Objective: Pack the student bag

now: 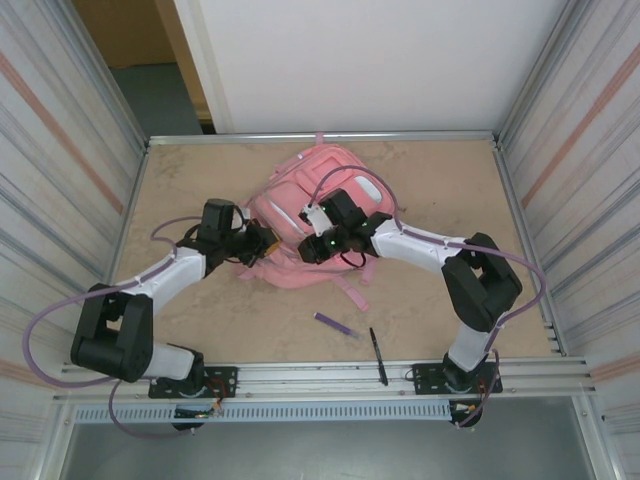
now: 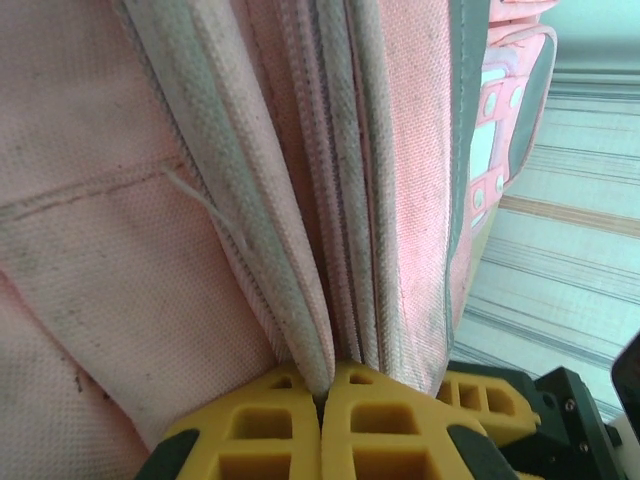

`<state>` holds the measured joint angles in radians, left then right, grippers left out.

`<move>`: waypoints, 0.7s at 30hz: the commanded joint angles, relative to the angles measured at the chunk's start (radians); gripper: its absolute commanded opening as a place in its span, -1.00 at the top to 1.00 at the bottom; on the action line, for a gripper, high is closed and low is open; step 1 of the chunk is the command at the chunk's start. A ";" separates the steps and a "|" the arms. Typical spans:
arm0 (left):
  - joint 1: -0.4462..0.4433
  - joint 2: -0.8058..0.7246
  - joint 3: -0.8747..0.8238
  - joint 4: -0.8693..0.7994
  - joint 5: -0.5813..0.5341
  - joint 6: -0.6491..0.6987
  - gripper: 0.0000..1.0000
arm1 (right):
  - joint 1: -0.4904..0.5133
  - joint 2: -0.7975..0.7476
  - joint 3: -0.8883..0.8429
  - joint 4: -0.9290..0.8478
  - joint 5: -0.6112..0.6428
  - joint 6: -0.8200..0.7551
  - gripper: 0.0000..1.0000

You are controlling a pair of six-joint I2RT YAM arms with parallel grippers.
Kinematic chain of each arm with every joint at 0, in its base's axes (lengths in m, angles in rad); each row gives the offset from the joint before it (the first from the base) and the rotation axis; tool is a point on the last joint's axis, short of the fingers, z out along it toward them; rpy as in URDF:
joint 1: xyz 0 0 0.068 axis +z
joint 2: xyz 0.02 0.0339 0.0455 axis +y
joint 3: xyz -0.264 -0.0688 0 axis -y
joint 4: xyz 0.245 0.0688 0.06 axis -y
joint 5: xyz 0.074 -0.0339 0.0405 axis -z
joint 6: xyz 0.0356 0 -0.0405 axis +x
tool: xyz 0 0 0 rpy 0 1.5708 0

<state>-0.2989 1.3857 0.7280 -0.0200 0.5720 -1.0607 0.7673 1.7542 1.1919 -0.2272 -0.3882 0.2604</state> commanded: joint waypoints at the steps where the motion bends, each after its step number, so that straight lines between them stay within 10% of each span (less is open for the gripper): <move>1: -0.035 0.023 0.024 0.066 0.070 -0.016 1.00 | 0.055 -0.035 0.024 0.019 -0.021 0.141 0.62; 8: -0.048 0.068 -0.010 0.146 0.080 -0.041 0.97 | 0.057 0.031 0.098 0.042 -0.077 0.227 0.50; 13: -0.035 0.046 0.007 -0.039 0.005 0.120 0.23 | 0.052 -0.009 0.063 0.005 -0.049 0.161 0.23; 21: -0.050 -0.023 0.111 -0.331 -0.129 0.385 0.05 | 0.024 -0.138 -0.062 -0.084 -0.023 0.105 -0.03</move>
<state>-0.3313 1.4040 0.7681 -0.1932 0.5228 -0.8345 0.8047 1.6939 1.1564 -0.2531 -0.4198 0.4088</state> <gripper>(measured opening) 0.474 0.511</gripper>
